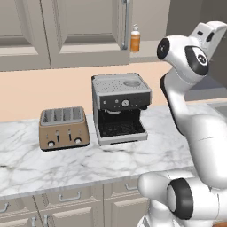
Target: Open the cabinet. Pick the soap dispenser and place it next to the sink. Then close the cabinet.
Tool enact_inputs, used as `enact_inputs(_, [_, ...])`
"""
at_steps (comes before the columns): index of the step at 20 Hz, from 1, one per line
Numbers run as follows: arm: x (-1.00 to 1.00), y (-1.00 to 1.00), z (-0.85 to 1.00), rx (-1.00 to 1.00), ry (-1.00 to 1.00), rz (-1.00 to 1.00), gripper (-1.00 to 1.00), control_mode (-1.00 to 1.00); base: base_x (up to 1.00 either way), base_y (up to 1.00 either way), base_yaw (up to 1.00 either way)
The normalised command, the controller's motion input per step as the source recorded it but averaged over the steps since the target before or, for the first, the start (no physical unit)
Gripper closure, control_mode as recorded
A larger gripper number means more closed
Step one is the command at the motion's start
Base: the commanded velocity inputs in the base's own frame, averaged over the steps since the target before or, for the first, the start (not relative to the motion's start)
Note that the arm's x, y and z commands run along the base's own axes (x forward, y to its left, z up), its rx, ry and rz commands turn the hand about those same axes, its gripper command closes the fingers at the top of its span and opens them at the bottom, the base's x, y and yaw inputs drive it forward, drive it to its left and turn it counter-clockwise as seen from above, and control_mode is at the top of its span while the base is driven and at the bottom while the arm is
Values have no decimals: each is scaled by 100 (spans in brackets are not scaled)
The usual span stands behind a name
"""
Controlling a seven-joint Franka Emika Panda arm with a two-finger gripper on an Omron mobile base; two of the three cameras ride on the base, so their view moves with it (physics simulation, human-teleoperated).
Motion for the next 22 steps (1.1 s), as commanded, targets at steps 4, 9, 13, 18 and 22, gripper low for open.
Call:
enact_inputs(4, [-5, -58, 0, 0, 0, -12, -100, -100, 0, 0, 0])
enact_inputs(9, [-9, 9, 0, 12, -2, 5, -100, -100, 0, 0, 0])
enact_inputs(13, [-27, 36, 0, 30, -10, 13, -100, -100, 0, 0, 0])
enact_inputs(18, [-15, 58, 0, 35, -13, 14, -100, -100, 0, 0, 0])
enact_inputs(22, [0, 75, 0, 33, -14, 10, -100, -100, 0, 0, 0])
